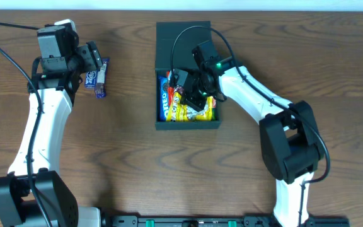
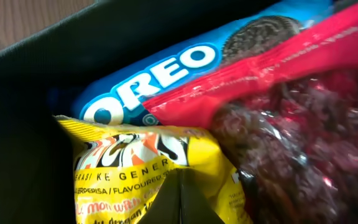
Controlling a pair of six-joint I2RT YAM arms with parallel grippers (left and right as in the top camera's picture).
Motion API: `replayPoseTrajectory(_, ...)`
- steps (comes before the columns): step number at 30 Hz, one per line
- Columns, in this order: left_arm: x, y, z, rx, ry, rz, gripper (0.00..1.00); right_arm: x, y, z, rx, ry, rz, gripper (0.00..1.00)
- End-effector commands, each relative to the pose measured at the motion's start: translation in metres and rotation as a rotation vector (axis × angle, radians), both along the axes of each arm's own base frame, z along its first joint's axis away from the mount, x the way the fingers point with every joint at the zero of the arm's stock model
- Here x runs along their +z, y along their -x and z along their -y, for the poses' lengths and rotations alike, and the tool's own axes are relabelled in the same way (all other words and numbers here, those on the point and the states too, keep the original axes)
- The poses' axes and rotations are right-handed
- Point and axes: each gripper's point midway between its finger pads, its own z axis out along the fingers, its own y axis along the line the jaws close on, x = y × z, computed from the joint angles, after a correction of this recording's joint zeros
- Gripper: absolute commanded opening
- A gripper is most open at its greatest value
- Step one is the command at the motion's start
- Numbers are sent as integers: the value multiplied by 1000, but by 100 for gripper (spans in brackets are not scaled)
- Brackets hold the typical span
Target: Pack container
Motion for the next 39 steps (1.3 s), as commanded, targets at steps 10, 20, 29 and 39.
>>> replayPoseTrajectory(10,-34,-9,-2,-116,-123,-88,79,174,-48,4,-223,-256,323,15)
replayPoseTrajectory(20,-118,-13,10,-254,-170,-264,66,188,-58,20,-297,-283,334,99)
replayPoseTrajectory(29,-158,-14,30,-314,-123,-319,65,188,-58,21,-299,-281,335,99)
replayPoseTrajectory(39,-176,-18,37,-341,-85,-320,65,185,-56,22,-300,-272,320,99)
